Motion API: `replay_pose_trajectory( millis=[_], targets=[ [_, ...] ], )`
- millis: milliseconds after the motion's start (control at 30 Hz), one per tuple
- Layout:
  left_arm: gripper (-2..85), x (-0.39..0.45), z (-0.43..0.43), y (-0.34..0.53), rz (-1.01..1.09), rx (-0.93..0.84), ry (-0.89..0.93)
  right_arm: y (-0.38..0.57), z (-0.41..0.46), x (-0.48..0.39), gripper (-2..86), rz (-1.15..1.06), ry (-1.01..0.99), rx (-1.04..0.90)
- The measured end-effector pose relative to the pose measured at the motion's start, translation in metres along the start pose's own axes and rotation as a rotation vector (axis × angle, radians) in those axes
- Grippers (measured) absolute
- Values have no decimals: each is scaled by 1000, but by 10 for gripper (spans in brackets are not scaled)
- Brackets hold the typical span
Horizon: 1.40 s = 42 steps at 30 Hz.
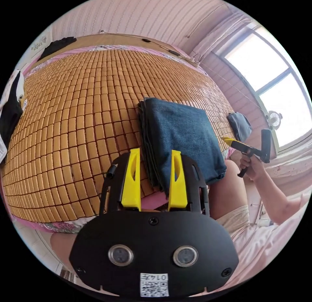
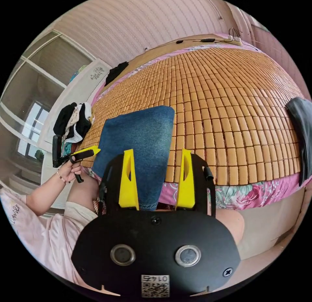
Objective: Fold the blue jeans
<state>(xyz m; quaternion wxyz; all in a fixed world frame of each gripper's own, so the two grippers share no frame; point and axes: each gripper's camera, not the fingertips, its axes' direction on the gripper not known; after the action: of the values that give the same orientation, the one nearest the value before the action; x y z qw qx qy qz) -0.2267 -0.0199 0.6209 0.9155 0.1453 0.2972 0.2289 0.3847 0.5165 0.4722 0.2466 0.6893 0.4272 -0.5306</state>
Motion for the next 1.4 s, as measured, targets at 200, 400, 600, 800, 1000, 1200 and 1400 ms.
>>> replay_pose_trajectory(
  millis=[200,400,600,800,1000,1200,1400],
  targets=[
    [148,-23,38,-22,-65,-68,141,10,33,40,110,220,-256,-38],
    [76,-29,38,-29,-54,-57,242,-1,13,25,47,110,-306,-61],
    [51,-6,26,-21,-17,-2,276,-22,-49,-47,32,-203,-244,-4],
    [50,65,41,-20,-52,111,436,-37,-126,-91,28,-467,-104,42],
    [50,192,69,-56,84,86,509,-48,-192,-44,28,-489,97,-3],
    [53,377,122,-119,202,33,502,-72,-273,42,37,-407,255,-42],
    [50,529,211,-183,343,-65,443,-86,-279,168,25,-49,782,-132]
  ],
)
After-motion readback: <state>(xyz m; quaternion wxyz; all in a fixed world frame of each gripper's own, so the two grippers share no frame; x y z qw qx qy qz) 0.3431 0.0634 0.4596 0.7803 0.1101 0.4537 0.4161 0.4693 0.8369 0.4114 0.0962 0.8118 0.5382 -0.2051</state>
